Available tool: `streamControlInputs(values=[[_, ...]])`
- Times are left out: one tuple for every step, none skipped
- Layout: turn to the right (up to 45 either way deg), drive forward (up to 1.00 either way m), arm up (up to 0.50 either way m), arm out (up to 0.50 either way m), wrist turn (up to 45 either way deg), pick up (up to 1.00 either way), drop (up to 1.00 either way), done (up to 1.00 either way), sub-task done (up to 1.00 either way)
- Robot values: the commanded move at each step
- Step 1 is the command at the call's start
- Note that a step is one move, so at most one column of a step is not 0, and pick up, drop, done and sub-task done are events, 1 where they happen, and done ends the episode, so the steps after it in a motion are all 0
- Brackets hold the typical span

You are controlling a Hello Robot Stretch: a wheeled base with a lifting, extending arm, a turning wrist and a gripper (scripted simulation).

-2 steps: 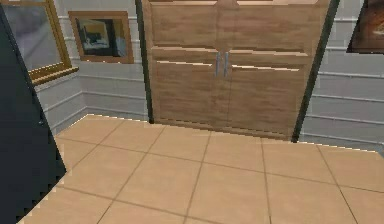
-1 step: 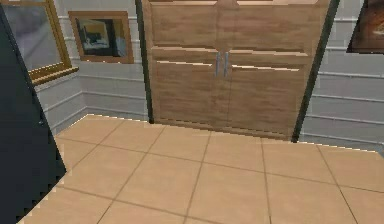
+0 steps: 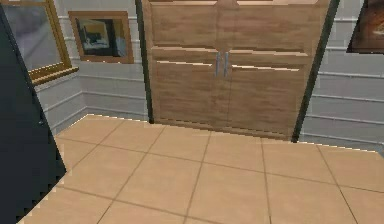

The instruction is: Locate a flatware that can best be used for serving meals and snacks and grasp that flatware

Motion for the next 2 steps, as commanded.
streamControlInputs(values=[[0.0, 0.0, 0.0, 0.0, 45.0, 0.0, 0.0, 0.0, 0.0], [0.0, 0.0, 0.0, 0.0, 45.0, 0.0, 0.0, 0.0, 0.0]])
